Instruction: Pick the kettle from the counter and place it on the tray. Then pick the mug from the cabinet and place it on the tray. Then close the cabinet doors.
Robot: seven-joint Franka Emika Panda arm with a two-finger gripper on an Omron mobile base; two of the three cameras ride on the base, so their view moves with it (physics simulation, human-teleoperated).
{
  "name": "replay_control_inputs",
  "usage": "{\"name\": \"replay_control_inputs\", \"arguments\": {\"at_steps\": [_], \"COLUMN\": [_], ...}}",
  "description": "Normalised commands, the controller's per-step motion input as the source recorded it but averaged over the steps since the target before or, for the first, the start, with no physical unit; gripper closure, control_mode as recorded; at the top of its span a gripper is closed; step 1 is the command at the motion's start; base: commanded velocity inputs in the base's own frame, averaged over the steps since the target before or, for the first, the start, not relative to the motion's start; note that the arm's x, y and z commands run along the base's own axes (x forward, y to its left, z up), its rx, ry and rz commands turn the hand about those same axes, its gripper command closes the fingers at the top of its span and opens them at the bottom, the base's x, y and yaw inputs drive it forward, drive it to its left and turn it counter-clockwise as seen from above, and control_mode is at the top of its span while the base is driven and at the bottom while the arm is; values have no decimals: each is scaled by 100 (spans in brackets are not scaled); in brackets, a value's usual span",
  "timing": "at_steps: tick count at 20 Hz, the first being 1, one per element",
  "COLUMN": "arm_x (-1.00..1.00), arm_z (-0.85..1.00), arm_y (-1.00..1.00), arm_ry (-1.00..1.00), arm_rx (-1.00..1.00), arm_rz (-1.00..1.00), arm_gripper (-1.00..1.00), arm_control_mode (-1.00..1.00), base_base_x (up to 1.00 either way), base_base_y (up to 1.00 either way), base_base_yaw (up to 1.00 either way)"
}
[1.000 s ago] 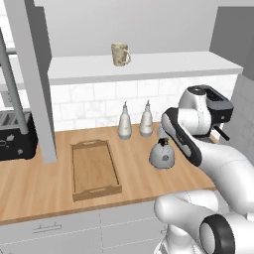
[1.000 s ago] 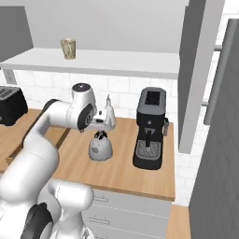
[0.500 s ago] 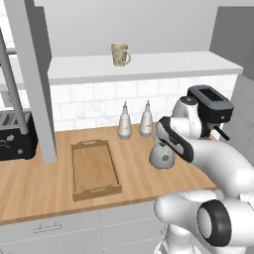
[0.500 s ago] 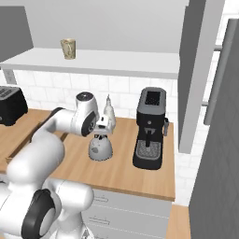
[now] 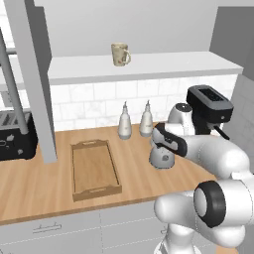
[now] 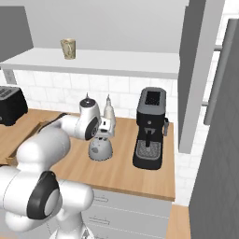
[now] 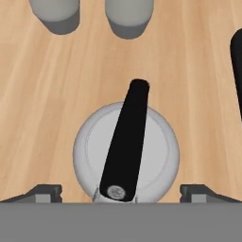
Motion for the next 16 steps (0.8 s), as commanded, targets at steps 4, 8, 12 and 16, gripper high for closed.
{"name": "replay_control_inputs", "arguments": {"at_steps": [4, 8, 12, 16], "arm_x": [5, 0, 9, 8], "arm_z": [-3, 0, 0, 0], "arm_y": [0, 1, 0, 0], "arm_ry": [0, 0, 0, 0], "arm_rx": [0, 0, 0, 0], "arm_rz": [0, 0, 0, 0], "arm_gripper": [100, 100, 100, 100], "arm_control_mode": [-100, -100, -100, -100], "base_base_x": [0, 0, 0, 0], "base_base_y": [0, 0, 0, 0], "base_base_yaw": [0, 0, 0, 0]}}
